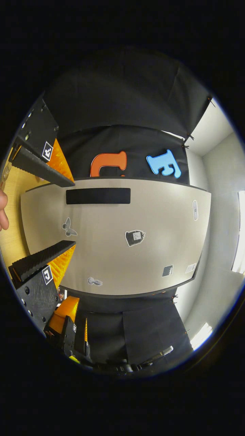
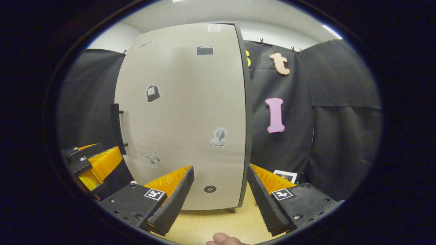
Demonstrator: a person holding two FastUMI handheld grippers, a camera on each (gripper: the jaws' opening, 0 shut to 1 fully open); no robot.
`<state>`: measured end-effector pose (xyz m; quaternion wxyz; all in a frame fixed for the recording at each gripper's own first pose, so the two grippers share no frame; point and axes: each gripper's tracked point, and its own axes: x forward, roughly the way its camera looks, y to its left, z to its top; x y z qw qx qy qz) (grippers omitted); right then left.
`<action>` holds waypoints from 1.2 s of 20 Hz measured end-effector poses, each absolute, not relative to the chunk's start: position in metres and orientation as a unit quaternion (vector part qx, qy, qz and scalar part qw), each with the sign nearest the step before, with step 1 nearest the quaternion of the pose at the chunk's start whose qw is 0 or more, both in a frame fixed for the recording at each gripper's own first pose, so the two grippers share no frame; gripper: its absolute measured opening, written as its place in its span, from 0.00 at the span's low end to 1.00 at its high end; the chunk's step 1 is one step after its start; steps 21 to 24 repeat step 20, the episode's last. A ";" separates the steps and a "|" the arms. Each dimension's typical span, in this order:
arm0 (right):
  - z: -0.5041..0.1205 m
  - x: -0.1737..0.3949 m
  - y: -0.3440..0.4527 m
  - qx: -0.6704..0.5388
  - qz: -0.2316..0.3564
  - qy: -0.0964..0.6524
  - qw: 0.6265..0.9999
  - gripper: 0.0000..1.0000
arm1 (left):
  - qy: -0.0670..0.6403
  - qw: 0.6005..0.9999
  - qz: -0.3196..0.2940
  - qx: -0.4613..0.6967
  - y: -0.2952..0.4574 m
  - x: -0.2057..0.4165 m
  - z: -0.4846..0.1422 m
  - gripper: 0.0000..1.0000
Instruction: Open the cabinet door with the right hand, grasp the bottle in the cabinet with the left hand and place it on the coaster, then close the cabinet door with the right hand.
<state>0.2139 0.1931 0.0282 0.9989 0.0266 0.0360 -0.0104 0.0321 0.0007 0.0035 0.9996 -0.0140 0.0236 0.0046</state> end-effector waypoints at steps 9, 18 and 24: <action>0.033 0.208 0.204 0.016 0.007 0.017 1.000 0.99 | 0.027 0.999 0.029 0.009 0.007 0.037 -0.001 0.95; 0.030 0.202 0.205 0.018 0.010 0.018 1.000 1.00 | 0.043 0.999 0.029 0.003 0.004 0.031 -0.008 0.95; 0.029 0.200 0.207 0.018 0.013 0.020 1.000 0.99 | 0.045 0.999 0.029 -0.004 0.004 0.029 -0.009 0.95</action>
